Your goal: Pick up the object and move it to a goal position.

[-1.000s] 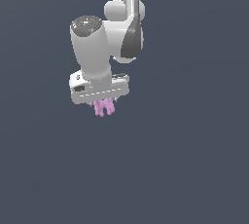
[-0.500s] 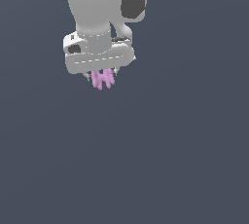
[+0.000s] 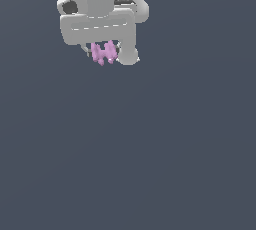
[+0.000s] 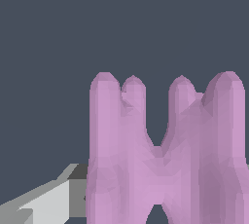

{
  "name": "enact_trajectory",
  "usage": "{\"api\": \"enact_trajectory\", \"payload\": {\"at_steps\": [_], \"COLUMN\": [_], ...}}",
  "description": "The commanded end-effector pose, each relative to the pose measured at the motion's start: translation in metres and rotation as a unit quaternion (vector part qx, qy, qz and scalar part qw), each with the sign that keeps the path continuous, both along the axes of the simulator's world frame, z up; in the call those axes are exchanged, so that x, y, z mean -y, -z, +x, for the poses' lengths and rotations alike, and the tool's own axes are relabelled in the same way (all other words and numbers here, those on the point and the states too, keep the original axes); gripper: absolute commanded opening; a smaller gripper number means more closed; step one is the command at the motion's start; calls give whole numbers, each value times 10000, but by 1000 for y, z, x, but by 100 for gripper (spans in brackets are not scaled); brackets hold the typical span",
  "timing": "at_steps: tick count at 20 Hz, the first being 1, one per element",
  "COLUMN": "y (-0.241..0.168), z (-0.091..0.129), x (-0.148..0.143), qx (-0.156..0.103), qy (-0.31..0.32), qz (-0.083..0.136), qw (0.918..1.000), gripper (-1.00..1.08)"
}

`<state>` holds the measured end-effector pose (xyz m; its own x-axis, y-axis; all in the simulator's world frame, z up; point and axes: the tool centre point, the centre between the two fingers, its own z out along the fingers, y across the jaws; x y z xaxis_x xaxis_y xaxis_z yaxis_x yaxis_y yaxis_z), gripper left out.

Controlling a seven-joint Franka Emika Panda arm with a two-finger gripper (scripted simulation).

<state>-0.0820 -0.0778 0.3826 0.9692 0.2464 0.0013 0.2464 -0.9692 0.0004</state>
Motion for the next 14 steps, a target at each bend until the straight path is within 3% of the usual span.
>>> {"api": "enact_trajectory", "payload": {"at_steps": [1,14], "y": [-14,-28], "z": [-6,-10], "x": [0,-1], "qx": [-7,-7], "qy": [-1,-1], "qz": [1,1], "qw": [10000,10000], "gripper": [-100,-100]}}
